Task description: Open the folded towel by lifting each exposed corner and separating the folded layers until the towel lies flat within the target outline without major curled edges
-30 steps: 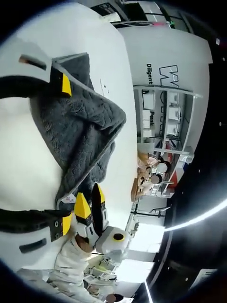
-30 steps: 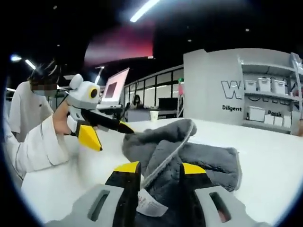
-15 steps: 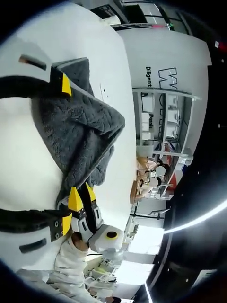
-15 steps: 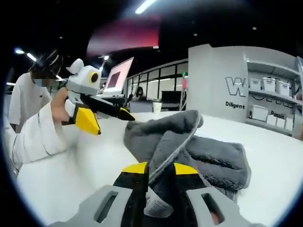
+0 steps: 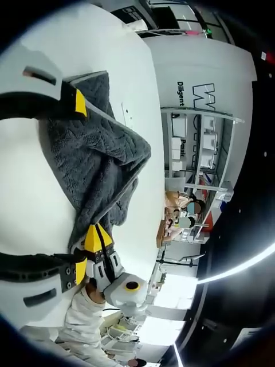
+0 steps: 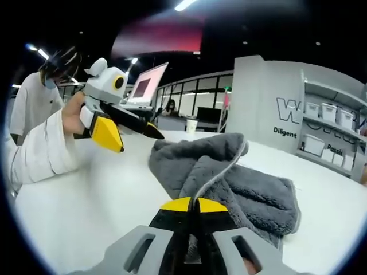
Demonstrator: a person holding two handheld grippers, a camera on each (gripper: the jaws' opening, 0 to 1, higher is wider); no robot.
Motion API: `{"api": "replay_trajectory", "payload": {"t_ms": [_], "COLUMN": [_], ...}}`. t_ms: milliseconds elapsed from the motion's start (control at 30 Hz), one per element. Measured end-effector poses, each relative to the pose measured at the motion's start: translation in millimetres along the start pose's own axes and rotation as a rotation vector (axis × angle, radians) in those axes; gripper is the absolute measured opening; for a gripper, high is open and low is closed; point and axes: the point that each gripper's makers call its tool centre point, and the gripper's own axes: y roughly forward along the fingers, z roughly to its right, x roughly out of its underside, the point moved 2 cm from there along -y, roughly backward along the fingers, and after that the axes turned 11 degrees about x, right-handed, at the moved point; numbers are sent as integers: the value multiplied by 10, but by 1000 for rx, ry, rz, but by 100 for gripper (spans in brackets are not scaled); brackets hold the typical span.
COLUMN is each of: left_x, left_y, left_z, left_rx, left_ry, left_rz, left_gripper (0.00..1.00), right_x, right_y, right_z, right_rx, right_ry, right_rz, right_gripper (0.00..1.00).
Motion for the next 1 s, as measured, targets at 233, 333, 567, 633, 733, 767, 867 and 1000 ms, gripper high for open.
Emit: {"api": "replay_trajectory", "payload": {"t_ms": [233,333,567,633,733,767,867,1000], "left_x": [11,7,-6,-9,-9,-9,-15,-9], "left_y": [-13,-11,-24,-30,-33,-33,-34,-36], "left_z": [1,11,0,-1,3,7,14,17], "left_rx": [-2,0,-2,-2,-2,-1,2,3], "left_ry": [0,1,4,3,6,7,9,9], "left_rz": [-5,-5,-4,-2,-4,-5,-4,-7], "left_gripper": [96,96,96,96,96,96,96,96], "right_x": [-40,-42,-57,-79,-107,-104,-92,-73], "right_y": [-58,-81,-139,-173,-225,-232,-256,-306], "right_z": [-102,-170,-256,-275,-302,-312,-357,-485], "right_rx": [-45,-79,-138,-160,-192,-202,-233,-308], "right_ry": [-56,-90,-106,-109,-103,-102,-110,-125], "right_rz": [8,8,10,15,21,18,13,0], "right_gripper": [0,0,0,0,0,0,0,0]}}
